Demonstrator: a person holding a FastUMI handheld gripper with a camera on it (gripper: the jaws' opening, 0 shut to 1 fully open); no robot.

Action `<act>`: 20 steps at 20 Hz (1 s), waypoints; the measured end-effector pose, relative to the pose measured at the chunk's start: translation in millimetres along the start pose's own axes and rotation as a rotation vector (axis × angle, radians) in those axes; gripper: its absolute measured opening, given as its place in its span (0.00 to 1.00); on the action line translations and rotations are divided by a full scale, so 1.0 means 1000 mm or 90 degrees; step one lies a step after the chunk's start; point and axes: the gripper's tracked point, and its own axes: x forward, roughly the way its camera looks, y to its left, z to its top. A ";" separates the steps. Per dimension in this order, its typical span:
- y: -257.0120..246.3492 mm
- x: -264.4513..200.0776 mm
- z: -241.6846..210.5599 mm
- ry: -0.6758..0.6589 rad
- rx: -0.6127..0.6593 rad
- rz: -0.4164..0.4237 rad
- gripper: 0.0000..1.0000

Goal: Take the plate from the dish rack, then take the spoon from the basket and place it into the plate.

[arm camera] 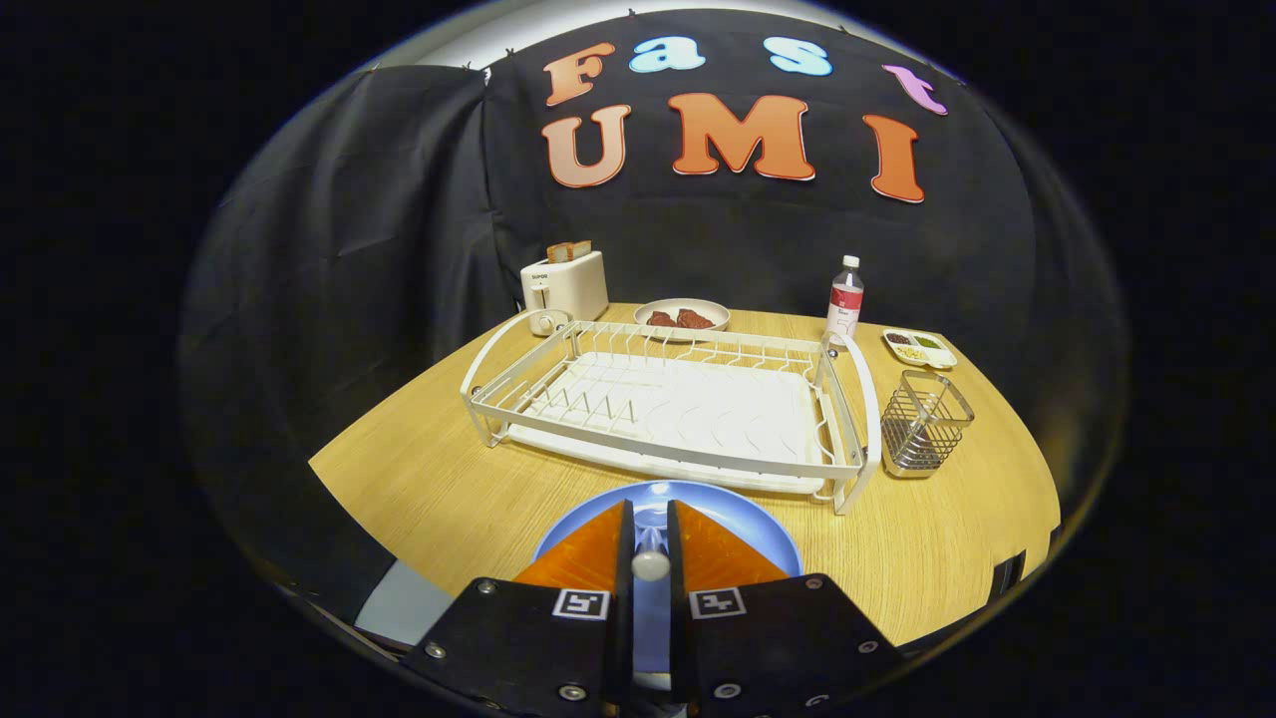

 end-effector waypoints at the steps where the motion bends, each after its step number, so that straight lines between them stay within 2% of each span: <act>1: -0.001 0.001 0.001 0.000 0.002 0.000 0.19; 3: -0.007 0.002 0.005 -0.001 0.007 -0.008 0.19; 6: -0.020 0.000 0.018 -0.013 0.017 -0.022 0.30; 7: -0.026 -0.002 0.023 -0.018 0.023 -0.029 0.38; 9: -0.035 -0.003 0.034 -0.025 0.040 -0.035 0.62; 10: -0.041 -0.005 0.041 -0.028 0.049 -0.038 0.67; 13: -0.066 -0.007 0.060 -0.041 0.069 -0.071 0.95; 15: -0.082 -0.007 0.075 -0.051 0.068 -0.094 0.98; 20: -0.126 -0.016 0.117 -0.085 0.052 -0.150 0.98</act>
